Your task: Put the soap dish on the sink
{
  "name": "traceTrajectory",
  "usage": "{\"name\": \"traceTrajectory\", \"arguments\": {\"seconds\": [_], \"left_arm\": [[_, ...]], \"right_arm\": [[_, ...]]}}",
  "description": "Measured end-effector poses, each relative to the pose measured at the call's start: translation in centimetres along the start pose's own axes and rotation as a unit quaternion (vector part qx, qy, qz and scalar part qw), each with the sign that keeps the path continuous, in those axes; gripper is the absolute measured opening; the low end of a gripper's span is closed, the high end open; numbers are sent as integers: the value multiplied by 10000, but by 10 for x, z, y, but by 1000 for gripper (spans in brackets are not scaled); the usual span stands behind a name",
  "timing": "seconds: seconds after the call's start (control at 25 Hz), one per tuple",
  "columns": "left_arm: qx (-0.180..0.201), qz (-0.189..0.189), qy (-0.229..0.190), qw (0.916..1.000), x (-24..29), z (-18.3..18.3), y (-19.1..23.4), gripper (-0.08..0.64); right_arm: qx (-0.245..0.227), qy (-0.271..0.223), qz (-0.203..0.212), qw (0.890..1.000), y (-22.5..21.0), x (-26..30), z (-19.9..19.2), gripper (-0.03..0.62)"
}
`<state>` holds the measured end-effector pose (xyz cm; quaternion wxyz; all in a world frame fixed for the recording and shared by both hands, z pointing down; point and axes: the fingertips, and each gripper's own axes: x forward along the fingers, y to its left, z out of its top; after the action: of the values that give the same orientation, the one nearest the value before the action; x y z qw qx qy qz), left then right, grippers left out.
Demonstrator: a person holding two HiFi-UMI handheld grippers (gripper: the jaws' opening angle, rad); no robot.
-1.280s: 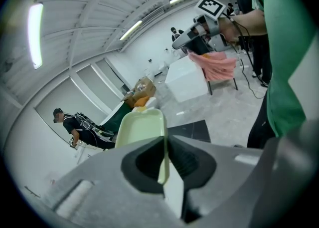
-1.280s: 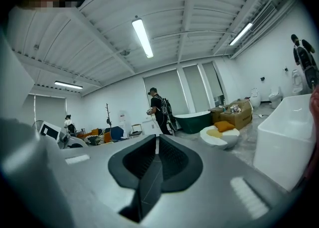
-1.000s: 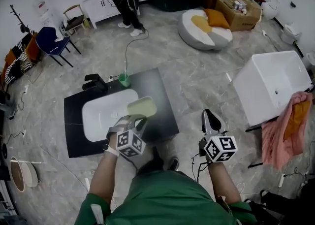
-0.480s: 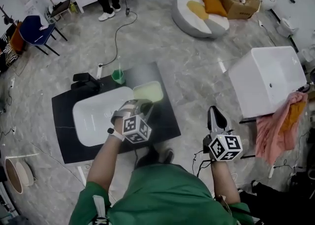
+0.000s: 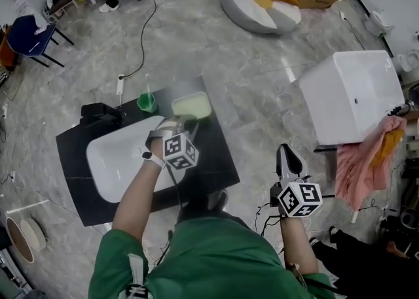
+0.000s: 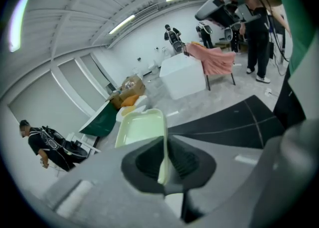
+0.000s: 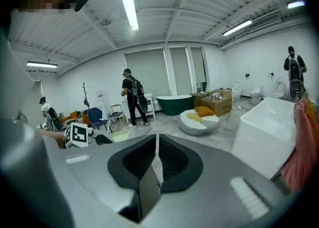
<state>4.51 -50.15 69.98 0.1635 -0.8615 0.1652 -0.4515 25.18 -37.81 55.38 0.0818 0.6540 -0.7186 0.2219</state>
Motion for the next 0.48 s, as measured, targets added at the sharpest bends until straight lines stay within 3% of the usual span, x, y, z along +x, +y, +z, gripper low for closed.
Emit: {"name": "traceTrajectory", "arguments": {"seconds": [0.24, 0.48], "left_arm": [[-108, -102, 263, 9995, 45, -31, 17, 23], [67, -190, 643, 9977, 88, -54, 23, 25]], "right_arm": [[-21, 261, -163, 9995, -10, 12, -11, 20], [-19, 437, -204, 9988, -10, 17, -18, 20]]}}
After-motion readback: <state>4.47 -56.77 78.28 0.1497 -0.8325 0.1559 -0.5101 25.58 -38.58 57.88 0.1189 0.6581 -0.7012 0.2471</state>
